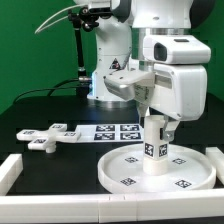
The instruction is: Assemble round table
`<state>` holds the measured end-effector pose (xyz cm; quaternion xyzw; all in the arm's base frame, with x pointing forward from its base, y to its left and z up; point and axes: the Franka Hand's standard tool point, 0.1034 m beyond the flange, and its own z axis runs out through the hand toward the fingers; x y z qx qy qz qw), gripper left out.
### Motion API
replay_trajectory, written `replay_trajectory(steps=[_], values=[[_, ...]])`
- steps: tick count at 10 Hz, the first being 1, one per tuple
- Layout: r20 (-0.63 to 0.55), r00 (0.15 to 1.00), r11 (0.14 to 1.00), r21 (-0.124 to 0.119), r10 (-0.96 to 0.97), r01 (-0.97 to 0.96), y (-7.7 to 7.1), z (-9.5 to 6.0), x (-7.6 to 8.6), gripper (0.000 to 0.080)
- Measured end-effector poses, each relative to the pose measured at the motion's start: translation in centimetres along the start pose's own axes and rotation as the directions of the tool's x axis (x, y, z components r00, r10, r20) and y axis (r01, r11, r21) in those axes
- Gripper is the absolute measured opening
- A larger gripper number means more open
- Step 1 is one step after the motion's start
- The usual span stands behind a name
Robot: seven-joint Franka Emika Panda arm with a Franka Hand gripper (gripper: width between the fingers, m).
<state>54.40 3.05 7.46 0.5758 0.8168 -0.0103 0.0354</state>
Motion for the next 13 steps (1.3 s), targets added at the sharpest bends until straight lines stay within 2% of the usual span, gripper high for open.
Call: replay_trajectory(steps=[1, 6, 8, 9, 13], values=[[0.0, 1.0, 1.0, 0.0, 0.009, -0.009, -0.02, 0.01, -0.03, 0.0406], [-0.001, 0.999, 0.999, 0.002, 0.055, -0.055, -0.04, 0.01, -0.17, 0.0407], [0.006, 0.965, 0.964, 0.034, 0.263, -0.263, -0.04, 0.01, -0.43, 0.0407], [0.008, 0.952, 0.951, 0.039, 0.305, -0.305, -0.09, 0.12, -0.43, 0.0409], [0.02, 0.831, 0.83, 0.038, 0.556, -0.556, -0.14, 0.17, -0.43, 0.0409]])
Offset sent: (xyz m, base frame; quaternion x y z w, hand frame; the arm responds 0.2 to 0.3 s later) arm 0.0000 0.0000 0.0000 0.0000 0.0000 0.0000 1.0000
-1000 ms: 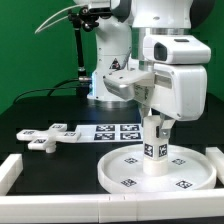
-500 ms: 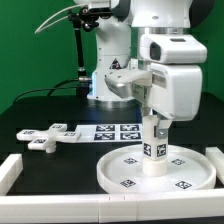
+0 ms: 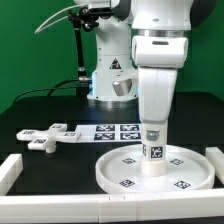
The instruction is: Assemble round table
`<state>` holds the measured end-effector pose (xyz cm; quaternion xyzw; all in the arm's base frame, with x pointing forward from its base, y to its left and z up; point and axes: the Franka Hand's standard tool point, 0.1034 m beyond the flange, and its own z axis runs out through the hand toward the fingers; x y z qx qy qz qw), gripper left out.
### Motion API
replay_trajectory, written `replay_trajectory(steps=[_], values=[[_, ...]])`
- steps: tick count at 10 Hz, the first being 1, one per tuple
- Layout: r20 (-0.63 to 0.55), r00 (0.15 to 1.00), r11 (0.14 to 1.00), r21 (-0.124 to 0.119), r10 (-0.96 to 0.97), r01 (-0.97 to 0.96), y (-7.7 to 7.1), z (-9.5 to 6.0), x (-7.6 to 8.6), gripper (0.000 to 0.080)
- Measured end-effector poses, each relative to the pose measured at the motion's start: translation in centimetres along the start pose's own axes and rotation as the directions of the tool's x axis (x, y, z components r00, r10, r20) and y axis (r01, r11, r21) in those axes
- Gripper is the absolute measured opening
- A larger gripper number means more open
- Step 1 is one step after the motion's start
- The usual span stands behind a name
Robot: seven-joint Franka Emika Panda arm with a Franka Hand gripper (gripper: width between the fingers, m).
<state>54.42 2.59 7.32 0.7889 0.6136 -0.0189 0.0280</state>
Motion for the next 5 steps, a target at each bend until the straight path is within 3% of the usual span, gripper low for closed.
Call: replay_trajectory(steps=[2, 4, 5], values=[[-0.007, 0.976, 0.976, 0.012, 0.219, -0.219, 0.04, -0.04, -0.15, 0.0409], [-0.029, 0.92, 0.92, 0.049, 0.39, -0.389, -0.03, 0.14, -0.57, 0.0409], [-0.026, 0.894, 0.894, 0.051, 0.447, -0.445, -0.08, 0.14, -0.43, 0.0409]])
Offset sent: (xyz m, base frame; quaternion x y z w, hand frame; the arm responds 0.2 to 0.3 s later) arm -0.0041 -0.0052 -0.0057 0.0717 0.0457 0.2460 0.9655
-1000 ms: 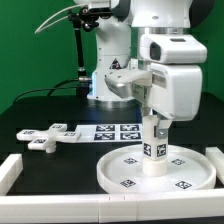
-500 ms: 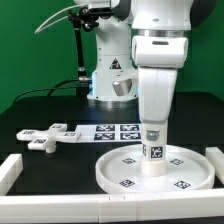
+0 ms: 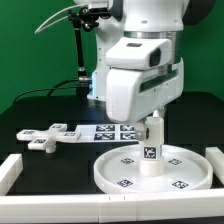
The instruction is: Assemble round table
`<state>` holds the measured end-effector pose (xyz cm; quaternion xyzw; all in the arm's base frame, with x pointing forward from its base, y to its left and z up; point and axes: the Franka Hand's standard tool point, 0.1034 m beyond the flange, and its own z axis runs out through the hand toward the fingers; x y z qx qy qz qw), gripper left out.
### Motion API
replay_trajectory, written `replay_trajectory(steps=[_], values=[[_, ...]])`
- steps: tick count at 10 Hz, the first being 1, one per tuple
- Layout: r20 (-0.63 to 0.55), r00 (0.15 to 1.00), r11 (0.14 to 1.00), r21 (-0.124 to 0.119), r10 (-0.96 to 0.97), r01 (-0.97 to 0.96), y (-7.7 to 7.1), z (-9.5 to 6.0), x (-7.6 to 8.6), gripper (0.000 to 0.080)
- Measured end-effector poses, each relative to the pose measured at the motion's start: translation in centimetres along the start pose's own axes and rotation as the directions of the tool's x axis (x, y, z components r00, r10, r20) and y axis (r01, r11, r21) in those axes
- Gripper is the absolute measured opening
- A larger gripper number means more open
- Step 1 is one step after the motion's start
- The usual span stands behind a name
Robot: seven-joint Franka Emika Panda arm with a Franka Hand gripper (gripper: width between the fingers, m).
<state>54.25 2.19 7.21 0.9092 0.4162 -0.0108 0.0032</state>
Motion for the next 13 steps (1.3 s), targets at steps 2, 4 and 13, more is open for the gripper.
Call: replay_trajectory(steps=[2, 4, 13], values=[[-0.001, 0.992, 0.992, 0.002, 0.124, -0.124, -0.05, 0.01, 0.04, 0.0409], [-0.003, 0.965, 0.965, 0.008, 0.261, -0.261, -0.15, 0.04, 0.13, 0.0409], [0.012, 0.31, 0.308, 0.088, 0.951, -0.947, -0.48, 0.1, 0.52, 0.0409]])
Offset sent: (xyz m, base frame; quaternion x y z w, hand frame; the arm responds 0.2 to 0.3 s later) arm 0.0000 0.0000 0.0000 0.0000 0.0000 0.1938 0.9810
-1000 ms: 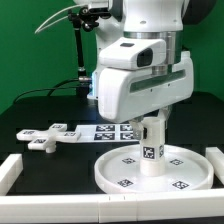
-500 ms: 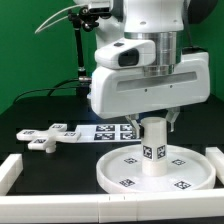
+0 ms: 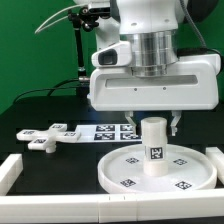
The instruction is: Assemble round table
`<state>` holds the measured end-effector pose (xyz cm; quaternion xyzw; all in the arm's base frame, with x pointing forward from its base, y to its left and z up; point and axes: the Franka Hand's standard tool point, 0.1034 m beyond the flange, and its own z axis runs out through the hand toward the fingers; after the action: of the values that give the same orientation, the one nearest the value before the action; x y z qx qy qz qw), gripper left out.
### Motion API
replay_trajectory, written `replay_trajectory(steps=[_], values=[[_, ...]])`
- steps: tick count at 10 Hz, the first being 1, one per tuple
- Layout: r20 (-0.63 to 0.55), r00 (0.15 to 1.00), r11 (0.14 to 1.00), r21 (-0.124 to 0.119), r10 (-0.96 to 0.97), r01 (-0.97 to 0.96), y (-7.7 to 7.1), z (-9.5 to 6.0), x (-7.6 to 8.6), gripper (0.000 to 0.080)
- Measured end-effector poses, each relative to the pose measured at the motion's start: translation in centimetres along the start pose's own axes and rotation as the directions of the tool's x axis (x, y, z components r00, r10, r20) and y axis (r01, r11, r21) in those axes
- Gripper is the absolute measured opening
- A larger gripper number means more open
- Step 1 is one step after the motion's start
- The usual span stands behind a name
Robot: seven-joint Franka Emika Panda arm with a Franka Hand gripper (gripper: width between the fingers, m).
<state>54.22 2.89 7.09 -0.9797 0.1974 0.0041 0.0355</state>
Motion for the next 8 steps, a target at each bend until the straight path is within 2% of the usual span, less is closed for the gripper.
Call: replay_trajectory(steps=[3, 6, 7, 8], values=[[0.007, 0.972, 0.972, 0.012, 0.235, -0.236, -0.13, 0.0, -0.04, 0.0409], [0.016, 0.925, 0.925, 0.021, 0.379, -0.38, -0.24, 0.0, -0.07, 0.0409], [0.023, 0.898, 0.898, 0.026, 0.44, -0.44, -0.23, 0.0, -0.06, 0.0409], [0.051, 0.8, 0.799, 0.043, 0.598, -0.6, -0.14, 0.02, 0.01, 0.0409]])
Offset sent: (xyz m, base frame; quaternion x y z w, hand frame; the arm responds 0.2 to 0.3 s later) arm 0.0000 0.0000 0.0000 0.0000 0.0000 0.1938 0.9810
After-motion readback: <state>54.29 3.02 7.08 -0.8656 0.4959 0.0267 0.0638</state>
